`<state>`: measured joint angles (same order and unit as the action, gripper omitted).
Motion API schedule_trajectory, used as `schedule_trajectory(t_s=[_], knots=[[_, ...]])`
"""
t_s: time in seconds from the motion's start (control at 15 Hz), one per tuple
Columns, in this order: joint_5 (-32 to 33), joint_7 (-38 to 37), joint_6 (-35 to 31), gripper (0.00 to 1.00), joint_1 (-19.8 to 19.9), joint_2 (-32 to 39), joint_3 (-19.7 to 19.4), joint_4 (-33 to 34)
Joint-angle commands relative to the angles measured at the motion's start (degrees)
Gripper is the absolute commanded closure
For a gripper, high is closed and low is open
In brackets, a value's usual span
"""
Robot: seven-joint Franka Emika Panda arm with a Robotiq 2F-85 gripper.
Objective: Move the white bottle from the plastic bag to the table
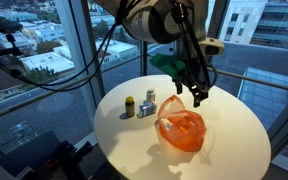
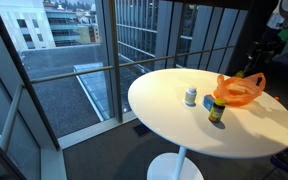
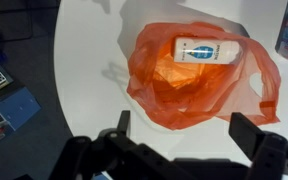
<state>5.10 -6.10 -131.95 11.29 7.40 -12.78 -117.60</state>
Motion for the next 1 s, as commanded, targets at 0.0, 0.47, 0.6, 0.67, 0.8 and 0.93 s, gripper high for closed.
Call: schedule_trajectory(t_s=[0.0, 0.47, 0.6, 0.67, 0.8, 0.93], knots=[[0.71, -1.64, -0.99, 0.0, 0.94, 2.27, -0.94, 0.77], [0.91, -1.08, -0.99, 0.0, 1.85, 4.85, -2.45, -0.07], [0.86, -0.94, -1.15, 0.0, 1.88, 5.54, -2.65, -0.22], [0.81, -0.87, -1.23, 0.0, 1.9, 5.88, -2.71, -0.25], [0.94, -0.97, -1.43, 0.04, 1.92, 6.5, -2.88, -0.2], [0.9, -0.93, -1.45, 0.28, 2.0, 6.79, -3.03, -0.17]])
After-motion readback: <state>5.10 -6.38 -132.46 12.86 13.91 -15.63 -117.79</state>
